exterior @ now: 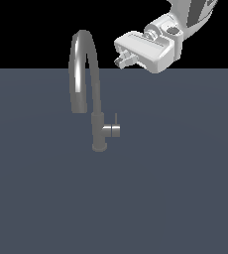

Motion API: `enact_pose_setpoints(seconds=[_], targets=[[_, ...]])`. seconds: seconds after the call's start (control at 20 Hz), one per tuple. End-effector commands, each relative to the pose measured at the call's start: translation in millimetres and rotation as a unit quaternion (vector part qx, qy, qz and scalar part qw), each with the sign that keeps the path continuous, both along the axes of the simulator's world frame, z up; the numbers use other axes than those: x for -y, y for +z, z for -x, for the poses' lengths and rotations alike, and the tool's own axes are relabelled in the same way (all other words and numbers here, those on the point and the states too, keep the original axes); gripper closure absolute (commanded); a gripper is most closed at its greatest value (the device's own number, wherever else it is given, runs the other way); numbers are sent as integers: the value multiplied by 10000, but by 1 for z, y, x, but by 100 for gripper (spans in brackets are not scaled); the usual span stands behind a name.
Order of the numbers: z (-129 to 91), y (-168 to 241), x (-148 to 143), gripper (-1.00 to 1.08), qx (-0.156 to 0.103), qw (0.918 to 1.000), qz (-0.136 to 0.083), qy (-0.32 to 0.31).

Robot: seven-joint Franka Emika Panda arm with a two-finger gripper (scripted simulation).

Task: Turn on the faucet by rotating a designated handle.

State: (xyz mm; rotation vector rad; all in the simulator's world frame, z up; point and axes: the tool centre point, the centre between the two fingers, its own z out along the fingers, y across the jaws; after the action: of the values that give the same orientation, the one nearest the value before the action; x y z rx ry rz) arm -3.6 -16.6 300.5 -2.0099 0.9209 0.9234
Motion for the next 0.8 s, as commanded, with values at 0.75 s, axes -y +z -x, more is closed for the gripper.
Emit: enact_pose_setpoints(seconds=[0.75], targets=[[-44,-132,-1,108,-1744,9540,-1703,-1745]])
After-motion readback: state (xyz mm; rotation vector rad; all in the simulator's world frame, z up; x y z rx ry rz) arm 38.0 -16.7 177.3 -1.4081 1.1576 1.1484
